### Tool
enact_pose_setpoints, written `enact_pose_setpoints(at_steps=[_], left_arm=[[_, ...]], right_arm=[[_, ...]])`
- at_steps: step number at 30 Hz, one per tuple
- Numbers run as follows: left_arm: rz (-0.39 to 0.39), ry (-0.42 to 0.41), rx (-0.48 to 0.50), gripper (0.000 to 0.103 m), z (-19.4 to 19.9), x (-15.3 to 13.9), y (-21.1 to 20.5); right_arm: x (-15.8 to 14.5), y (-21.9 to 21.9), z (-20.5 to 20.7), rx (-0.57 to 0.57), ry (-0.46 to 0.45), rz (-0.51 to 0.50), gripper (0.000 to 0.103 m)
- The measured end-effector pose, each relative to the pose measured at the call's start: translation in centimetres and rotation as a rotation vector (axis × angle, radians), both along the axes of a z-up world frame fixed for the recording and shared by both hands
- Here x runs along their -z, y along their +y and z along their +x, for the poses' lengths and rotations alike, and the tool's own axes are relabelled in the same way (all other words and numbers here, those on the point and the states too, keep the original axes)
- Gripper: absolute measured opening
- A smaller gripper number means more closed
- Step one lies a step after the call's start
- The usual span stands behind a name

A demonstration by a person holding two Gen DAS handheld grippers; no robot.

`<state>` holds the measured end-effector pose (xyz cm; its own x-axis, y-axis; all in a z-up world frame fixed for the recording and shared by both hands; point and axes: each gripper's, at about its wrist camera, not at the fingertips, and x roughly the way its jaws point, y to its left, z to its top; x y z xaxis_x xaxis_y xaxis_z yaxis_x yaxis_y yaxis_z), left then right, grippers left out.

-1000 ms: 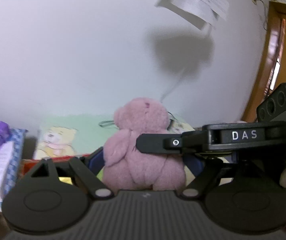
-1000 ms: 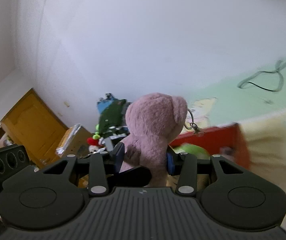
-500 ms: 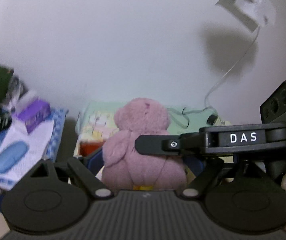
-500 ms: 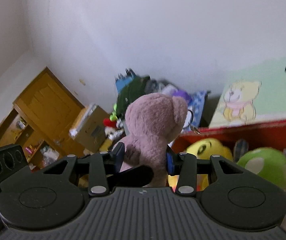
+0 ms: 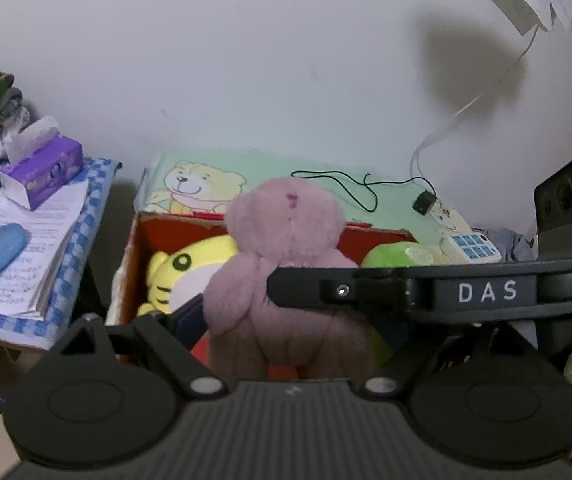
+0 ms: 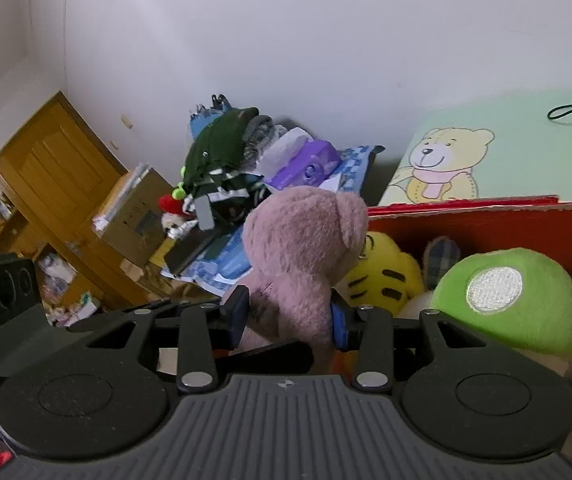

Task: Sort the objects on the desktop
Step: 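Lower the pink teddy bear into the box and open the right tool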

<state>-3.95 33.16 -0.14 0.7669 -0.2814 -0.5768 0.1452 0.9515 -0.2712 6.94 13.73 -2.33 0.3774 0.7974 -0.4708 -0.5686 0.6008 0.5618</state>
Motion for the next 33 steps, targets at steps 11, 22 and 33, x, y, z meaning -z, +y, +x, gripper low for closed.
enact_pose_setpoints(at_steps=[11, 22, 33], left_arm=[[0.005, 0.008, -0.003, 0.086, 0.1, 0.0, 0.2], [0.025, 0.024, 0.083, 0.086, -0.1, 0.7, -1.1], [0.080, 0.008, 0.166, 0.092, 1.0, 1.5, -4.1]], right_arm=[[-1.2, -0.8, -0.9, 0.093, -0.072, -0.040, 0.046], [-2.0, -2.1, -3.3, 0.082, -0.085, -0.064, 0.031], [0.5, -4.6, -2.1, 0.187, 0.026, -0.087, 0.006]])
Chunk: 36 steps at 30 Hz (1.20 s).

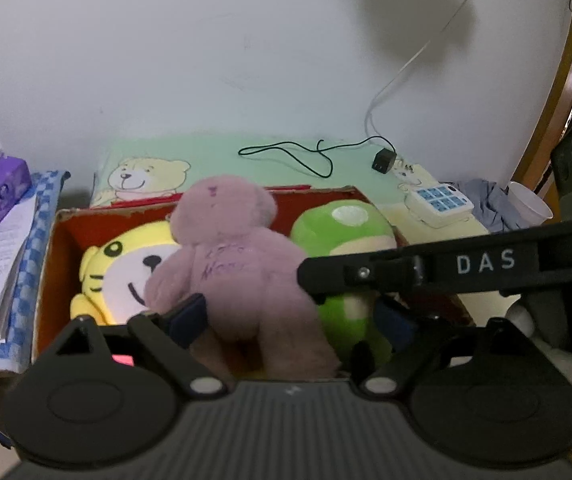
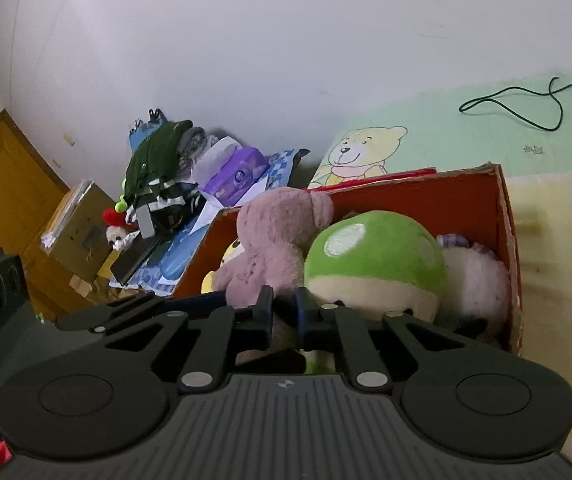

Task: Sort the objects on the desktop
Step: 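Lower the pink teddy bear into the box and open the right tool, then raise the open right tool up out of the red box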

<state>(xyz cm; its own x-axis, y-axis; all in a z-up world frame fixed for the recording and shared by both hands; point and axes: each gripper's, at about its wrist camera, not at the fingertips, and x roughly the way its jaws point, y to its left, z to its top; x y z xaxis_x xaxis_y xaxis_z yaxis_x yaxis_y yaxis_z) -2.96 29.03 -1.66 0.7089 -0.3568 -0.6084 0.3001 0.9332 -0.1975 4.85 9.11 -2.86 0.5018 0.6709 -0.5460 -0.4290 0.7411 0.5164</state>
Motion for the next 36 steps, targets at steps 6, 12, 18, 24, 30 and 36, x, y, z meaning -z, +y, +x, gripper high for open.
enact_pose_setpoints(at_steps=[6, 12, 18, 24, 30, 36], left_arm=[[-0.003, 0.006, -0.008, 0.090, -0.6, -1.2, 1.0], [0.046, -0.024, -0.104, 0.098, -2.2, -3.5, 0.1], [0.136, -0.004, -0.213, 0.099, -3.2, -4.4, -3.3], [0.180, 0.059, -0.293, 0.100, -3.5, -4.3, -6.9], [0.253, 0.123, -0.383, 0.100, -3.7, -3.7, -9.5], [0.275, 0.165, -0.449, 0.100, -4.5, -3.1, -11.0]], right_arm=[[-0.2, -0.6, -0.6, 0.014, 0.019, 0.069, 0.017], [-2.1, -2.3, -2.5, 0.054, -0.039, 0.055, 0.027], [-3.4, -4.2, -3.7, 0.115, -0.097, -0.044, 0.030], [-3.5, -7.0, -4.5, 0.149, -0.089, -0.108, 0.031], [-3.1, -9.1, -5.8, 0.172, -0.090, -0.181, 0.038], [-3.0, -10.3, -6.7, 0.153, -0.085, -0.193, 0.047]])
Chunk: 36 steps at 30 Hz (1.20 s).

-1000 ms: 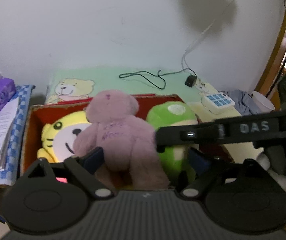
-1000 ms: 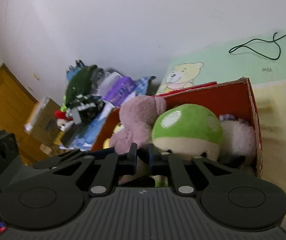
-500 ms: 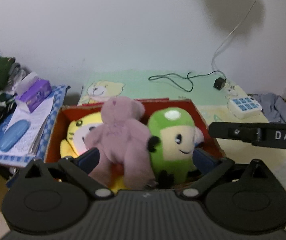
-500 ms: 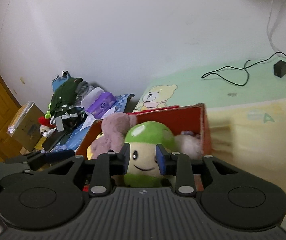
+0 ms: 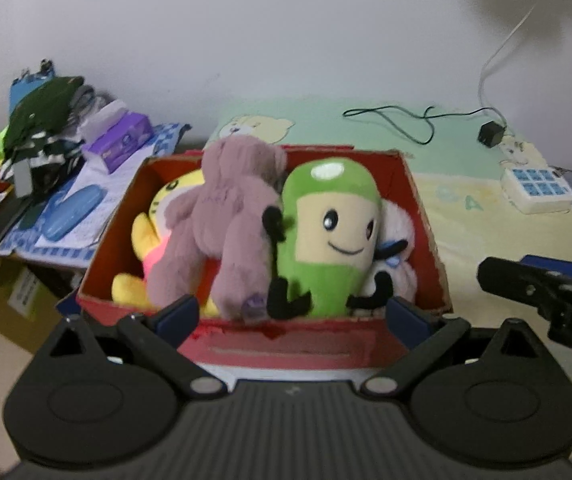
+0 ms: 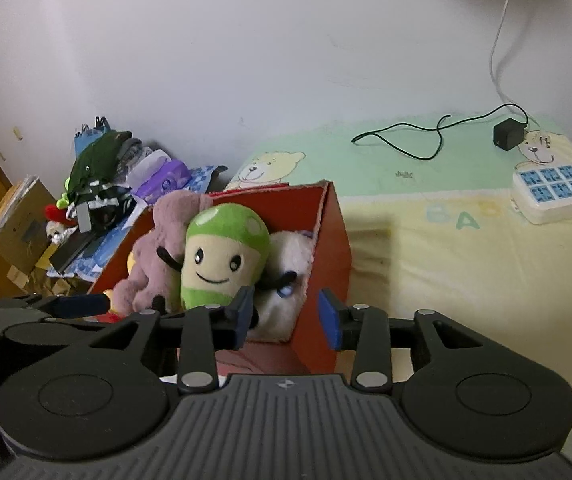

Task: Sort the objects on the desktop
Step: 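Raise the open right tool up out of the red box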

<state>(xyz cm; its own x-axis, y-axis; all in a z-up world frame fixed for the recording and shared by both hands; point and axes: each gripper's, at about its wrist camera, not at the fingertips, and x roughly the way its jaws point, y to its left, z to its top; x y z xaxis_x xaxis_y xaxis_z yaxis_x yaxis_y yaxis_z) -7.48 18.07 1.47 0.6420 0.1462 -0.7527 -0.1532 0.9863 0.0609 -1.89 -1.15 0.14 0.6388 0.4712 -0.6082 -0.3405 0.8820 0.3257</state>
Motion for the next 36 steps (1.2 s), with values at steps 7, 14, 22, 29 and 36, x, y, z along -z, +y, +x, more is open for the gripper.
enact_pose_setpoints(at_steps=[7, 14, 22, 29, 36], left_arm=[[0.017, 0.055, -0.042, 0.100, -0.9, 1.2, -1.6], [0.037, 0.121, -0.066, 0.100, -1.3, 2.7, -2.5], [0.043, 0.210, -0.041, 0.100, -1.3, 5.1, -3.6], [0.058, 0.249, 0.071, 0.100, -0.5, 5.9, -5.0], [0.070, 0.252, 0.165, 0.101, 0.0, 6.1, -5.4]], right_arm=[[0.8, -0.6, -0.6, -0.019, 0.021, -0.034, 0.048], [2.0, -0.8, -1.3, -0.031, 0.057, -0.078, 0.048], [3.7, -1.4, -1.8, 0.013, 0.112, -0.126, 0.053], [4.3, -2.9, -2.2, 0.176, 0.140, -0.186, 0.066], [4.8, -3.4, -2.2, 0.304, 0.176, -0.214, 0.067]])
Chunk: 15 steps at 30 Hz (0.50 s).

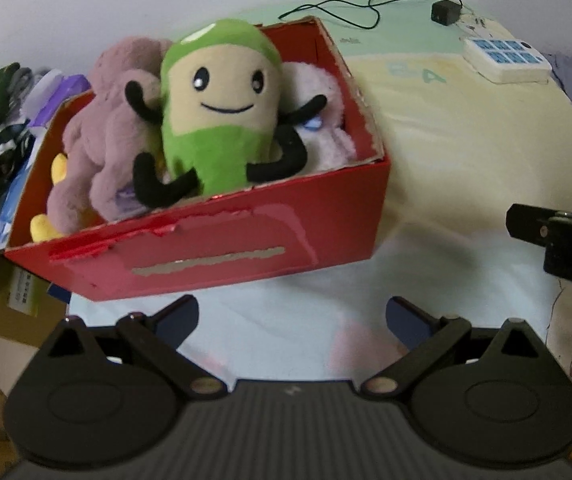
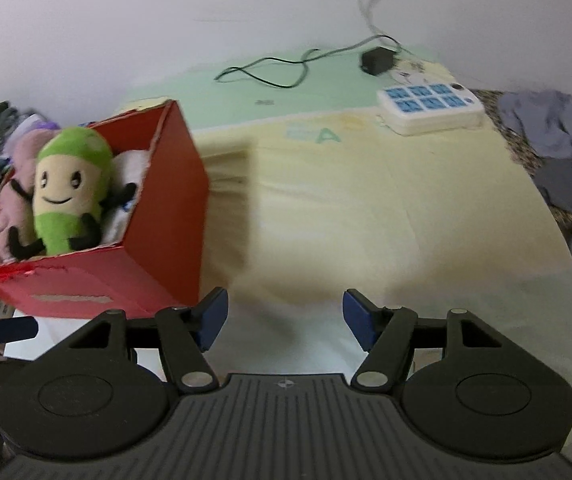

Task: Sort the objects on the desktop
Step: 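Raise the open right tool up out of the red box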

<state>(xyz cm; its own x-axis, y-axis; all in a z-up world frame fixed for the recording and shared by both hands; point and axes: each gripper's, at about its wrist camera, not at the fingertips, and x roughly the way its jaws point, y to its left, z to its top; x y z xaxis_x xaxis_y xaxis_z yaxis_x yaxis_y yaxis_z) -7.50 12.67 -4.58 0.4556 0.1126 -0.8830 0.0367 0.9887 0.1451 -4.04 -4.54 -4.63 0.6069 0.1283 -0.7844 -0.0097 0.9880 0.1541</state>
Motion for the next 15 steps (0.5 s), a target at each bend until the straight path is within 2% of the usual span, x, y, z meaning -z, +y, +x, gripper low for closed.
enact_pose_setpoints(at_steps=[3, 7, 13, 15], left_arm=[[-0.022, 0.013, 0.009, 0.101, 0.3, 0.2, 0.6], [-0.014, 0.027, 0.005, 0.101, 0.4, 0.6, 1.5], [0.014, 0.032, -0.029, 0.101, 0.4, 0.9, 3.3], [0.003, 0.038, -0.041, 0.101, 0.3, 0.9, 4.2]], right_arm=[[0.2, 0.4, -0.2, 0.032, 0.011, -0.008, 0.067], [0.5, 1.2, -0.1, 0.055, 0.022, -0.022, 0.071], [0.5, 3.1, -0.2, 0.051, 0.028, -0.031, 0.071], [0.5, 3.8, -0.1, 0.047, 0.033, -0.031, 0.071]])
